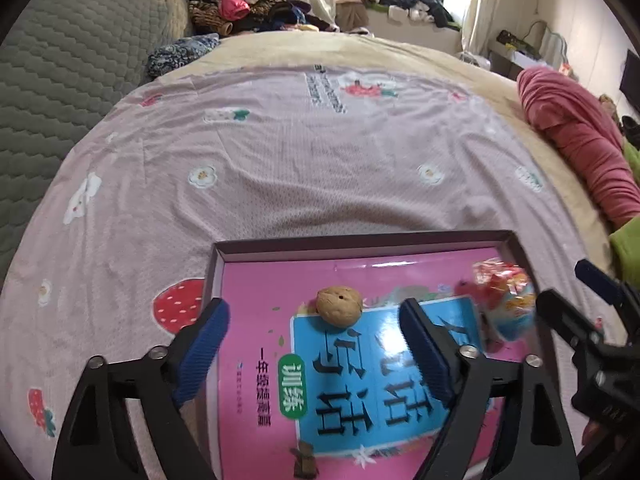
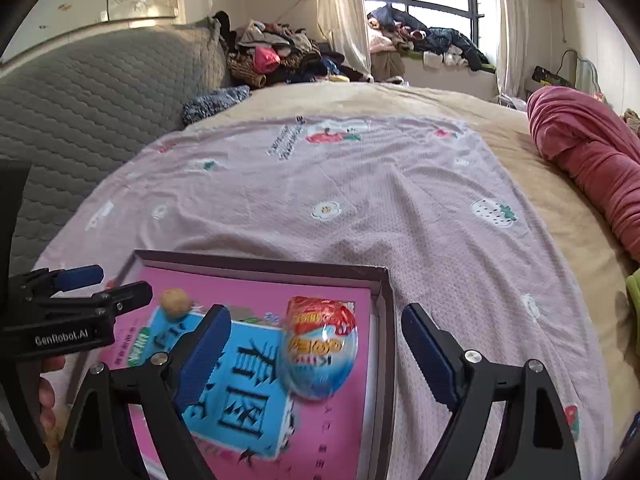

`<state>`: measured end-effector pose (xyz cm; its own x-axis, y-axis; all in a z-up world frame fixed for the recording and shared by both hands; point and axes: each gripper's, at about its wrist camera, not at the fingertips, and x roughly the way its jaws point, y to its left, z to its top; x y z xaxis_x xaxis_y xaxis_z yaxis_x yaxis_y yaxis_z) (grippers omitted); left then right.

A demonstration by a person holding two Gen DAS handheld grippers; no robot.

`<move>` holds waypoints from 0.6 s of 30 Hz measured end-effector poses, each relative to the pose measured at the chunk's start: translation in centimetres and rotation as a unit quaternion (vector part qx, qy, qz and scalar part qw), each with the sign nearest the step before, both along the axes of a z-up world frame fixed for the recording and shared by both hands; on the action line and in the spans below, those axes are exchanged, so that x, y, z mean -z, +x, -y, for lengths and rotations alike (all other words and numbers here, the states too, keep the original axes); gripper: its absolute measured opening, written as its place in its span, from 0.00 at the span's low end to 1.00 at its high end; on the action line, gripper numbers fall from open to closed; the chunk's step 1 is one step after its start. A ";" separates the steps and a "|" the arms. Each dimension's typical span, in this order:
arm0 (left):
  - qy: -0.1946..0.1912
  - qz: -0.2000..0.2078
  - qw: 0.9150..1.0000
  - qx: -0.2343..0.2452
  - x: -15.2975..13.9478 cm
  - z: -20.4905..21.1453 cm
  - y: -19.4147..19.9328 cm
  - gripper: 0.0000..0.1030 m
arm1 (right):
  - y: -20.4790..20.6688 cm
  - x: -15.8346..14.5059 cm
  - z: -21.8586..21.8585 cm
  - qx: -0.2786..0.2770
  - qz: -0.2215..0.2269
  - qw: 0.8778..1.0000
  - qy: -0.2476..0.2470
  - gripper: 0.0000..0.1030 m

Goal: Organize objects
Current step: 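Open both grippers to release the walnut and egg in the tray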

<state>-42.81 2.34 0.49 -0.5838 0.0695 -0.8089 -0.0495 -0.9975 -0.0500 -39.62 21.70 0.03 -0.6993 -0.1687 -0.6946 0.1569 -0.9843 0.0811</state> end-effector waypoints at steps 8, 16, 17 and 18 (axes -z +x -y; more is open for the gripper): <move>0.063 -0.021 0.998 0.010 -4.2 1.4 6.1 1.00 | 7.0 -3.1 0.5 -0.019 -0.030 0.999 -0.002 0.89; 0.064 -0.051 0.997 -0.003 -8.2 4.2 13.3 1.00 | 15.2 -6.7 2.5 -0.051 -0.057 0.997 0.027 0.91; 0.057 -0.058 0.997 -0.005 -8.7 4.4 14.4 1.00 | 15.7 -6.9 2.6 -0.053 -0.055 0.997 0.028 0.91; 0.052 -0.061 0.997 -0.005 -8.9 4.5 15.1 1.00 | 16.5 -7.1 2.7 -0.054 -0.052 0.997 0.030 0.91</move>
